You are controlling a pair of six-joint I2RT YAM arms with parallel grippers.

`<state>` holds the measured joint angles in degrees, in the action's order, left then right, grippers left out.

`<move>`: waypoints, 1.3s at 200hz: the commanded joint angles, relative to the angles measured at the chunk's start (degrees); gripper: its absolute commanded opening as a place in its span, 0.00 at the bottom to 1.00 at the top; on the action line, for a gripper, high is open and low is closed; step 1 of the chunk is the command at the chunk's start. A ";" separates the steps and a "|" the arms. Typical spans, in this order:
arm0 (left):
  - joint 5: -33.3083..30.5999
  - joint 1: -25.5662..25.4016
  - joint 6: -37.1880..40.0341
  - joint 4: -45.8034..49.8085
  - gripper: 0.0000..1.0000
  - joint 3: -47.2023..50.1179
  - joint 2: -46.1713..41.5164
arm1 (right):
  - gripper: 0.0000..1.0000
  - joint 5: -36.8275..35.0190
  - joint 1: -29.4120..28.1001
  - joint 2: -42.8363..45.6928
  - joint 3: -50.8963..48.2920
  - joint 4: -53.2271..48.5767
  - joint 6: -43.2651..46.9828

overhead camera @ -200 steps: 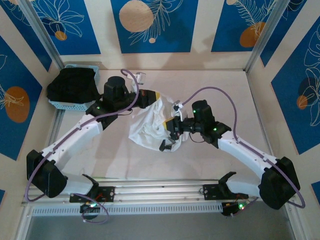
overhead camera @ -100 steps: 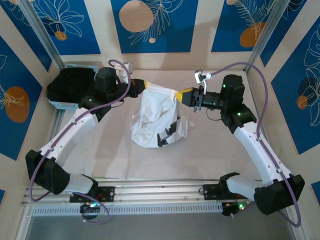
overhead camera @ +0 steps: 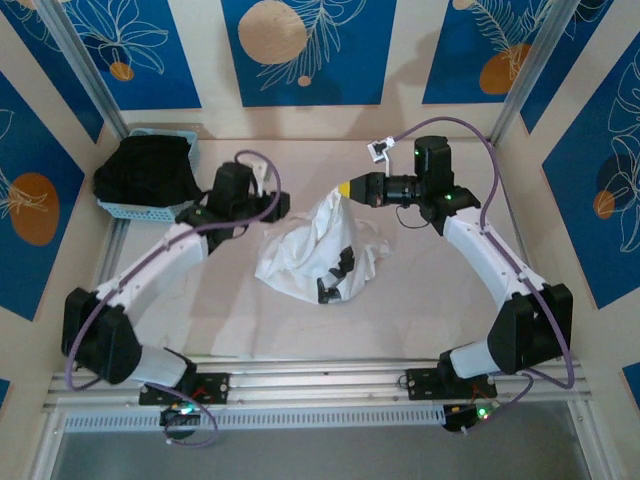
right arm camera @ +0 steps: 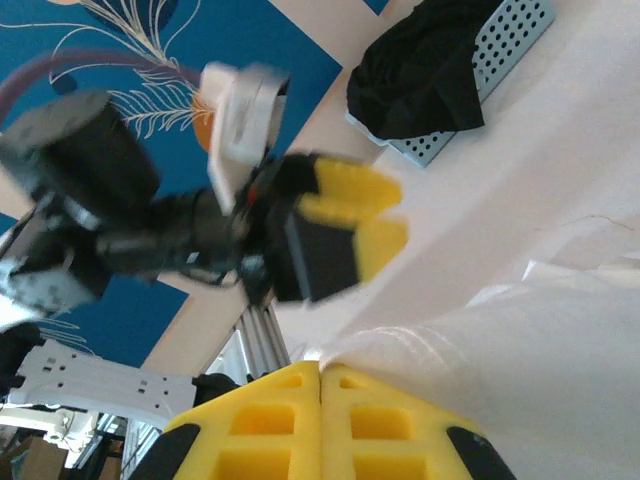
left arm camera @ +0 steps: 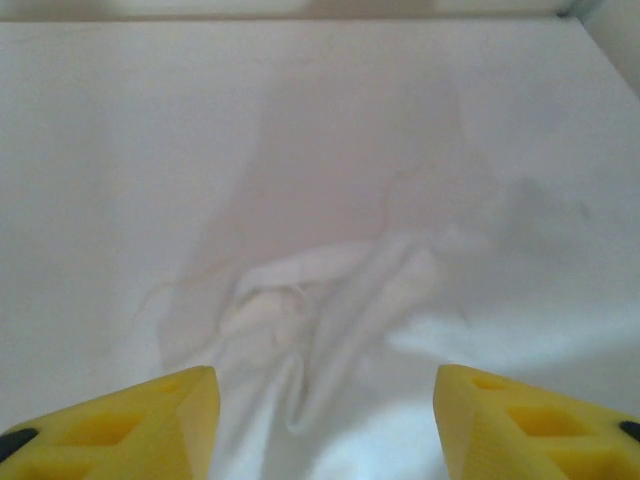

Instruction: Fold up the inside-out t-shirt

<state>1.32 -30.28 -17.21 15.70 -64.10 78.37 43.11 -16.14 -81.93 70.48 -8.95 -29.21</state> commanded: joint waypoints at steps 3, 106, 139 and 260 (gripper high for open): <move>4.72 -3.97 3.20 -5.15 0.59 5.11 -4.81 | 0.00 1.71 0.16 -1.06 3.06 -0.74 -0.67; 14.01 -5.64 3.06 -11.15 0.15 2.60 9.64 | 0.00 1.38 2.09 -2.58 6.77 -6.29 5.10; 22.95 -6.96 0.19 -7.82 0.00 -6.72 8.41 | 0.00 -11.34 5.92 -1.31 17.73 -21.76 18.82; 17.81 -3.90 -14.26 -22.59 0.00 -7.29 -0.98 | 0.30 -28.49 0.33 -27.65 55.08 -37.34 20.83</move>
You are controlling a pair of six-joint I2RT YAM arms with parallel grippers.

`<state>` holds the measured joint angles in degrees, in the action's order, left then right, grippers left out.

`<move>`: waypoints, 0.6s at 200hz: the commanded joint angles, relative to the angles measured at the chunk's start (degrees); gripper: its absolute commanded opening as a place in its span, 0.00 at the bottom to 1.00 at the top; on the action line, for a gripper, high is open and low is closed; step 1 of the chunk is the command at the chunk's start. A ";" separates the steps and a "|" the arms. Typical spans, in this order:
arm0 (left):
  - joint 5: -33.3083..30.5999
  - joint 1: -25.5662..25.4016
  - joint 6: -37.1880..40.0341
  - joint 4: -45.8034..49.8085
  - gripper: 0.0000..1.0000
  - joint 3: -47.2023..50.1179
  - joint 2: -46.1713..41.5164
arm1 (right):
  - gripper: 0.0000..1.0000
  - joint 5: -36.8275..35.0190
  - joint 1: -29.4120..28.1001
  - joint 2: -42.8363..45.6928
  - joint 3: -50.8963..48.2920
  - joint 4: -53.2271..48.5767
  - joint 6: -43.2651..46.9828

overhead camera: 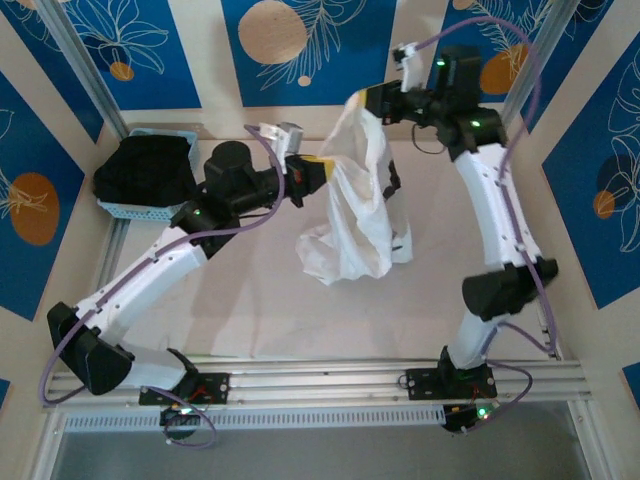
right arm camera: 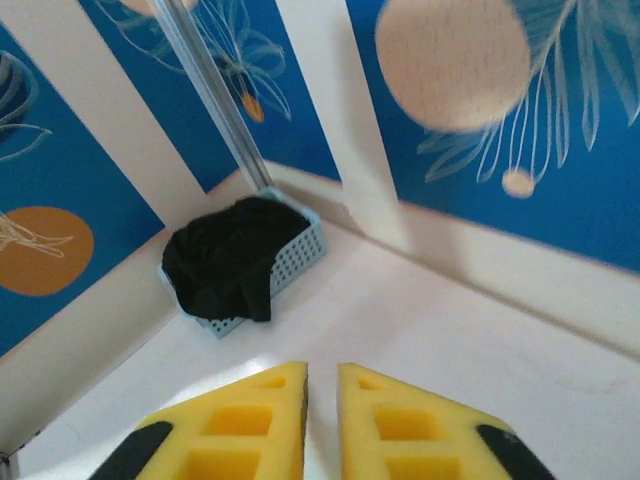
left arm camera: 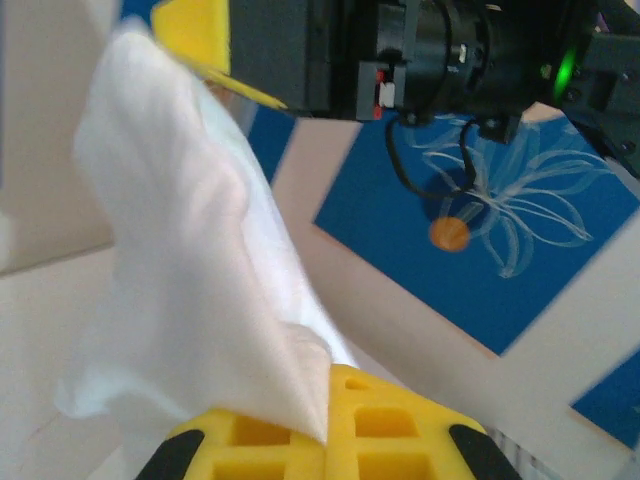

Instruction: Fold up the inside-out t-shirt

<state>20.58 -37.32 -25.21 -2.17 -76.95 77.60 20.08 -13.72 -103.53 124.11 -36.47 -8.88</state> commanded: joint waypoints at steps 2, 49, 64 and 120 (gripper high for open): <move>-1.43 3.35 -6.45 -4.86 0.00 5.95 -0.23 | 0.31 -6.09 -2.28 -6.20 1.10 -10.22 0.57; -0.96 5.58 -7.43 -5.71 0.00 13.91 -2.80 | 0.49 -14.76 -8.28 7.77 -31.24 -1.41 0.52; -0.95 5.96 -7.32 -5.24 0.00 15.39 -3.69 | 0.52 -14.42 -9.79 14.98 -44.00 3.30 -1.11; -0.98 6.56 -6.56 -3.88 0.00 16.92 -5.99 | 0.64 -15.21 -18.48 27.07 -74.22 21.71 -6.75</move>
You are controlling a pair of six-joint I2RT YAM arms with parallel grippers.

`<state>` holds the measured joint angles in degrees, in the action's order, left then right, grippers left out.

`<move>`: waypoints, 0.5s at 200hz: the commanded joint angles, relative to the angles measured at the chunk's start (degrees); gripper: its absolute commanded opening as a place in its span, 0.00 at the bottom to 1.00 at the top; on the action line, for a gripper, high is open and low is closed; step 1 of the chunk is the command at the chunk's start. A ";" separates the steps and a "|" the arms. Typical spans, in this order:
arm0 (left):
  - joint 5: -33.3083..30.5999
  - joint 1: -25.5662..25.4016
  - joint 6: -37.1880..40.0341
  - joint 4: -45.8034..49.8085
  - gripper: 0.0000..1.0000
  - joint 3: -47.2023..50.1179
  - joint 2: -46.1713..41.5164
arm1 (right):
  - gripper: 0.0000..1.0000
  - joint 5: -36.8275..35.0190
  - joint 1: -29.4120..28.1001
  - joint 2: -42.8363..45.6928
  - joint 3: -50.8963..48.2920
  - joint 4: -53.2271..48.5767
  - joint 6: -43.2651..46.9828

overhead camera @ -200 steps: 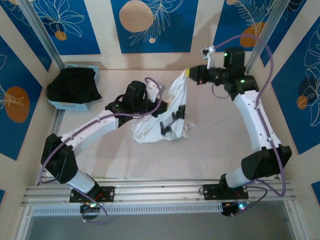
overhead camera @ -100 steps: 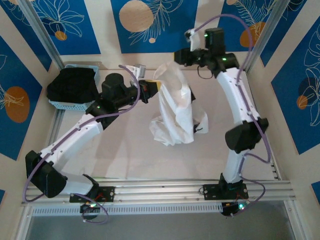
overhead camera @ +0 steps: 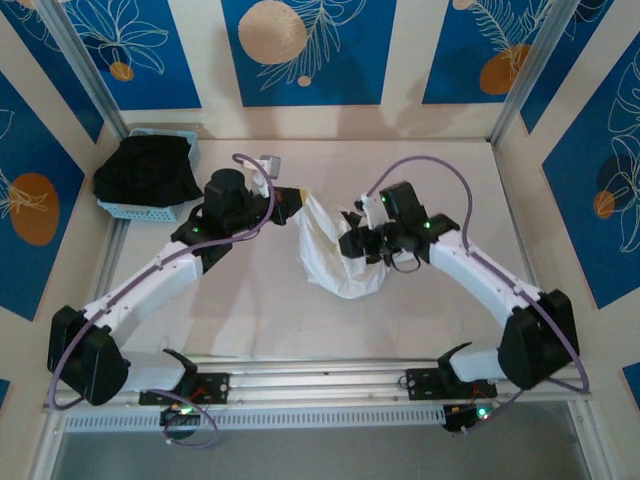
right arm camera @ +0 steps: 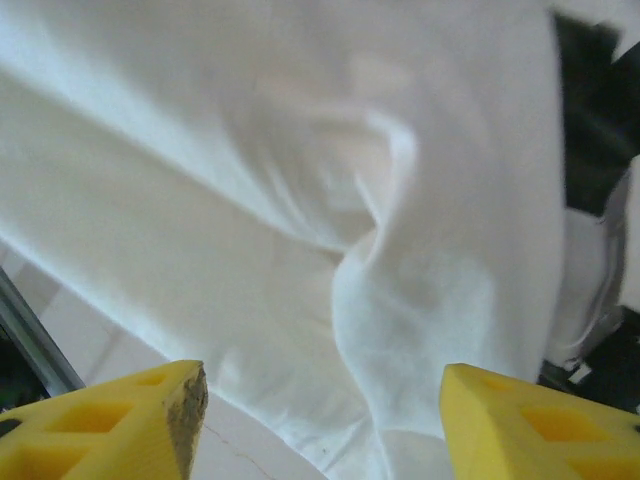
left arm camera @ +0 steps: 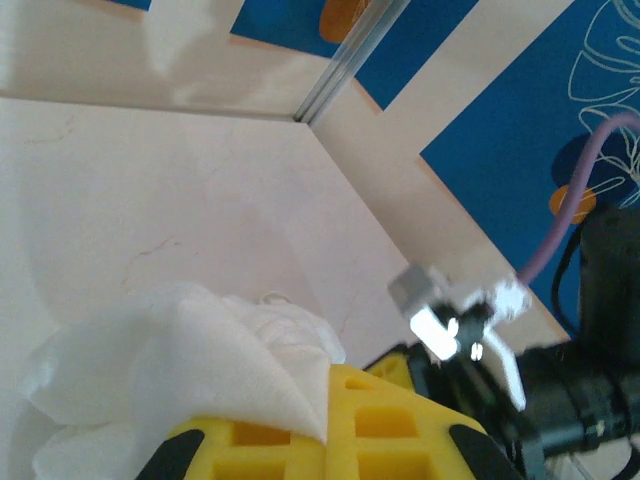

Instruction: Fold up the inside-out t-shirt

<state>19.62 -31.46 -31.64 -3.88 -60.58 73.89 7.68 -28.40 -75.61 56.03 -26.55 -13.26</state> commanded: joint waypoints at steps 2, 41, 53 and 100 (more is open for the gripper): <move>-0.02 0.72 -0.17 -2.18 0.00 0.63 -2.30 | 0.64 -3.57 -4.17 -1.09 -6.47 12.38 -2.25; -0.91 1.22 -0.09 -1.21 0.00 1.33 -4.13 | 0.33 -19.57 -7.11 -6.23 -9.00 20.05 -1.63; -1.59 1.67 -0.09 -0.46 0.00 1.66 -4.91 | 0.22 -22.97 -7.19 -4.93 -9.81 21.56 -1.19; -2.13 3.27 -0.23 -0.19 0.00 3.70 -6.87 | 0.03 -19.07 -4.15 1.61 -13.33 23.76 1.29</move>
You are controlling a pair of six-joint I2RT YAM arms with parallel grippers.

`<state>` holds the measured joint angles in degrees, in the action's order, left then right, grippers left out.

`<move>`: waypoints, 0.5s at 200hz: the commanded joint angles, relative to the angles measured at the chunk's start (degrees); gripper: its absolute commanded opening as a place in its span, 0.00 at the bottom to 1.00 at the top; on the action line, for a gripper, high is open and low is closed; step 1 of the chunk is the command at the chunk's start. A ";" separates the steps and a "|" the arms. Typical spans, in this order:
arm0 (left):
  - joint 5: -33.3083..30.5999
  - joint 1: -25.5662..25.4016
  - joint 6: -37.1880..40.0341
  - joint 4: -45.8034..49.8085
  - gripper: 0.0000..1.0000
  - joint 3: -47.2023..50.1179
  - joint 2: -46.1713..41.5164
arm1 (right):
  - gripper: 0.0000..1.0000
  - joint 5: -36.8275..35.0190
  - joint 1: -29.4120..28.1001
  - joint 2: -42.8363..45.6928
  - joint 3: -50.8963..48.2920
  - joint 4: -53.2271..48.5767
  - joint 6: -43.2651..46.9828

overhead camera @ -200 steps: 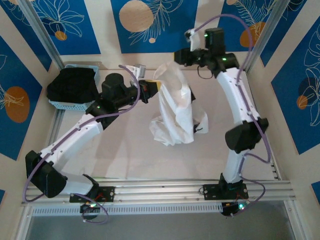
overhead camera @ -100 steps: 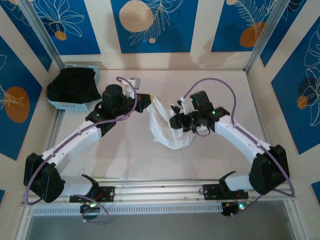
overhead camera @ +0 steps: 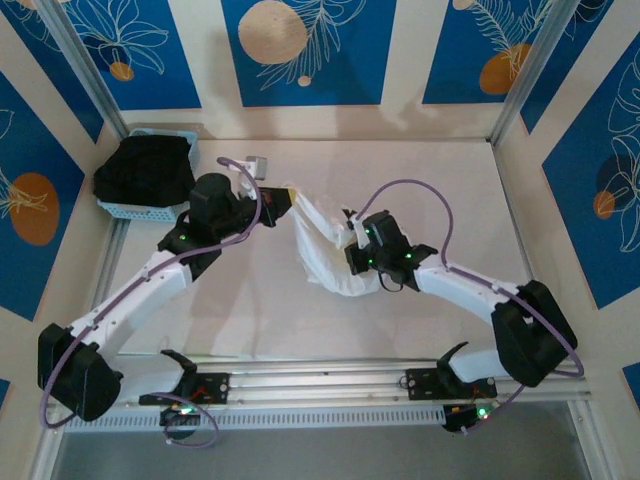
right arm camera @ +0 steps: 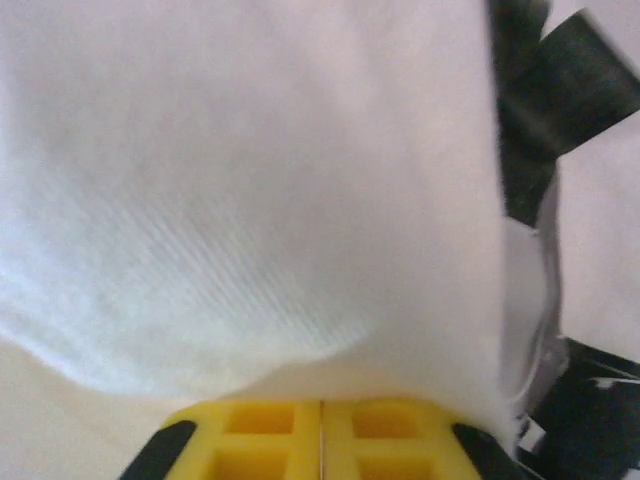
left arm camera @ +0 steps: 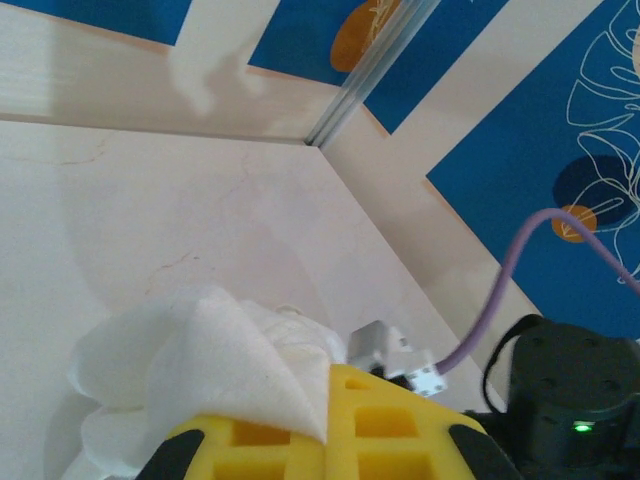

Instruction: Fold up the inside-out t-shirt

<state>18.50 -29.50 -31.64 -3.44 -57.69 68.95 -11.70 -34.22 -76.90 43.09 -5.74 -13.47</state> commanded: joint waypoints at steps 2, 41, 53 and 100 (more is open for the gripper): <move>-1.03 1.42 -0.23 -0.54 0.00 0.93 -1.96 | 0.02 0.46 1.80 3.01 -0.27 2.69 1.56; -9.15 3.19 0.31 6.76 0.00 1.74 -4.69 | 0.00 10.97 7.69 9.15 1.44 -0.29 2.86; -13.82 3.39 0.43 9.41 0.00 2.84 -6.27 | 0.00 16.63 11.53 11.17 3.17 -0.76 1.83; -25.44 3.39 -2.21 15.53 0.09 14.82 -14.48 | 0.00 29.62 17.43 8.88 12.88 -4.95 4.06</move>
<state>0.82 -26.72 -31.77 7.25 -48.88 57.95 8.14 -16.67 -66.57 51.99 -8.60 -11.62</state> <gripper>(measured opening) 0.091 0.059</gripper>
